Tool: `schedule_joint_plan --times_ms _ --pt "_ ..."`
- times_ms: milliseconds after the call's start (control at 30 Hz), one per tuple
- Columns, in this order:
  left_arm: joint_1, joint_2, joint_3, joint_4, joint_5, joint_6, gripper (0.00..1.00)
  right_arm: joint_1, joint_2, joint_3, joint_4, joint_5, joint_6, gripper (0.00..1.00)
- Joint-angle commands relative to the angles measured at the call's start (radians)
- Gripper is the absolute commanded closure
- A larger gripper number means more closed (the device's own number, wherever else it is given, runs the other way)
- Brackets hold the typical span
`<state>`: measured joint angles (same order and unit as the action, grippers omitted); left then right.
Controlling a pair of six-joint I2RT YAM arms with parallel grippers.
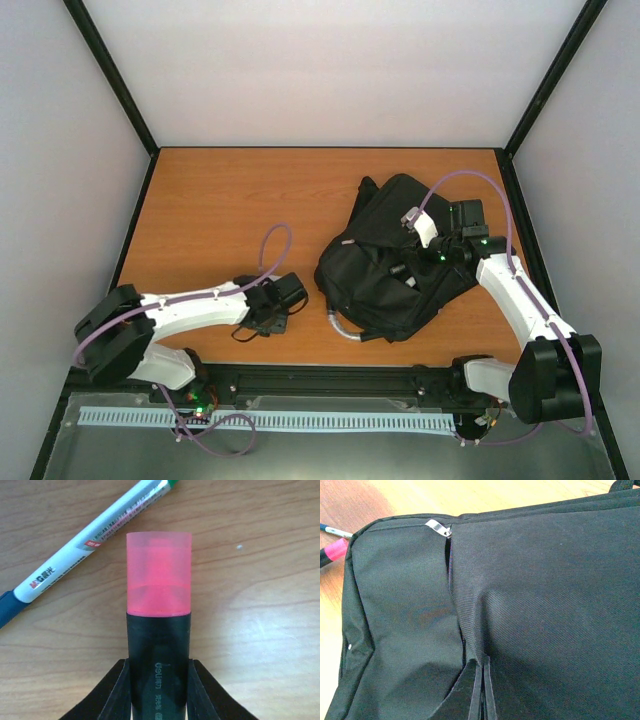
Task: Pack the student bag
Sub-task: Pick up the stationery from the center of the board.
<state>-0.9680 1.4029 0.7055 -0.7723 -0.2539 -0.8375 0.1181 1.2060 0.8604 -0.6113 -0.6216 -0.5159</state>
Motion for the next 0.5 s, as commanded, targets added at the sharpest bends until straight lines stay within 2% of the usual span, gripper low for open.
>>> schedule_joint_plan --times_ms 0,200,300,467 --pt "-0.012 -0.111 0.079 -0.094 0.04 -0.006 0.88 -0.013 -0.021 0.003 0.003 -0.029 0.0 0.97" --pt "-0.012 -0.213 0.202 -0.044 0.138 0.098 0.89 -0.015 0.001 0.006 -0.002 -0.043 0.001 0.97" --pt "-0.011 -0.15 0.296 -0.025 0.173 0.156 0.9 -0.015 0.004 0.008 -0.002 -0.046 0.003 0.97" --pt "-0.011 0.045 0.459 0.026 0.265 0.279 0.91 -0.015 -0.007 0.005 0.004 -0.045 0.012 0.97"
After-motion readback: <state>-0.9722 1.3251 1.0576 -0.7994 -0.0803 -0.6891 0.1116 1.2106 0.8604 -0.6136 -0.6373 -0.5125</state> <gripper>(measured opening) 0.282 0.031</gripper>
